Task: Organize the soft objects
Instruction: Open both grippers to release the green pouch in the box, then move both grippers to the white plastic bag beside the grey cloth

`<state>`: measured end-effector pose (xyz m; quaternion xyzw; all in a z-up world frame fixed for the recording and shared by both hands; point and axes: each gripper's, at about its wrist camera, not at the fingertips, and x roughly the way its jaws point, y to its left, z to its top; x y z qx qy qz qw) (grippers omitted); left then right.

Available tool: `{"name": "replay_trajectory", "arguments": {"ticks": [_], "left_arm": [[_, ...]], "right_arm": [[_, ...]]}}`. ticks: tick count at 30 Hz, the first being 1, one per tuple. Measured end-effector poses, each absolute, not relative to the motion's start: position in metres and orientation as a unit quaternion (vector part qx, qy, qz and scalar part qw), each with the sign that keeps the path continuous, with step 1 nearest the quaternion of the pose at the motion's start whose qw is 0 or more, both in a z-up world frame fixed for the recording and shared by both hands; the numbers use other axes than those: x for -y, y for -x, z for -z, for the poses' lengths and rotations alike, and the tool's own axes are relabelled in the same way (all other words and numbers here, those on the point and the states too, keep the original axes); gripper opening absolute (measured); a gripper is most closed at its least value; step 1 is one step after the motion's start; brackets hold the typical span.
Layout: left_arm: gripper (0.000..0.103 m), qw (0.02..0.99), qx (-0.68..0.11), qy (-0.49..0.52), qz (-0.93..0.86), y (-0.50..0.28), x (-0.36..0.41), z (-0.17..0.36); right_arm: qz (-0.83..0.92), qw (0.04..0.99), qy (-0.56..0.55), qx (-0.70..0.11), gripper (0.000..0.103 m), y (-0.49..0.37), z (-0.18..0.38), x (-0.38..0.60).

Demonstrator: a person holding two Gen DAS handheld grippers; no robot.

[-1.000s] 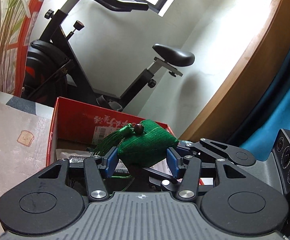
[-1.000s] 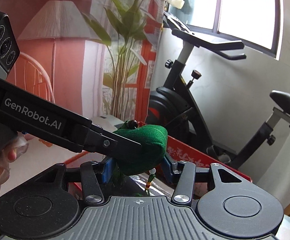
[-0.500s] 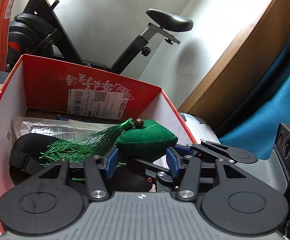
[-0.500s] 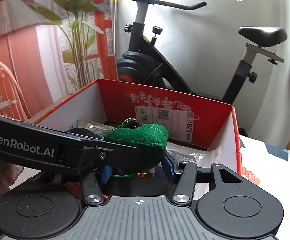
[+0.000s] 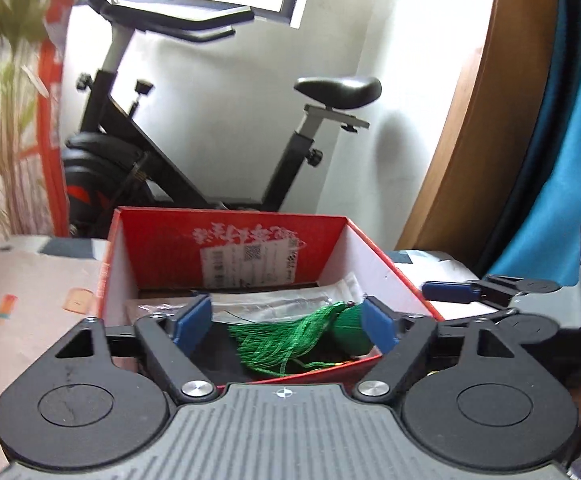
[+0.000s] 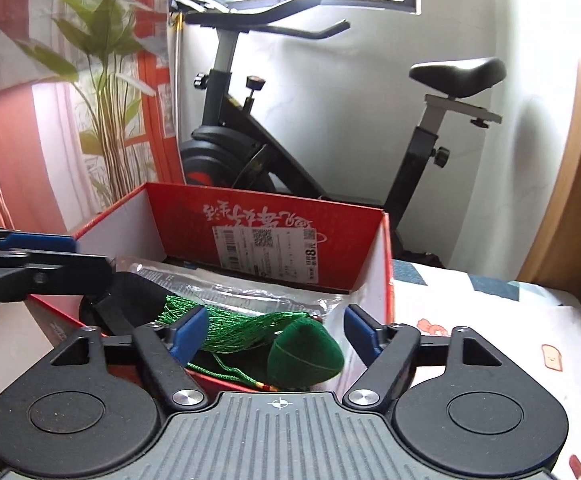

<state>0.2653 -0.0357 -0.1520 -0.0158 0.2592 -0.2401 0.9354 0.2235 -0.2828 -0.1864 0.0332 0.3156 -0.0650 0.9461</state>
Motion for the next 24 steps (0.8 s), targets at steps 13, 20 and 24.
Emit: {"name": "replay_trajectory", "arguments": {"ticks": [13, 20, 24], "left_arm": [[0.103, 0.954, -0.253, 0.020, 0.160, -0.183, -0.024, 0.163], [0.103, 0.956, -0.257, 0.031, 0.137, -0.148, -0.030, 0.186], [0.103, 0.948, -0.283, 0.025, 0.144, -0.142, -0.025, 0.204]], "right_arm": [[0.098, 0.960, -0.086, -0.249, 0.103, -0.139, 0.180, 0.280], [0.106, 0.962, -0.084, -0.237, 0.103, -0.095, 0.205, 0.253], [0.103, 0.957, -0.095, -0.254, 0.103, -0.079, 0.227, 0.241]]}}
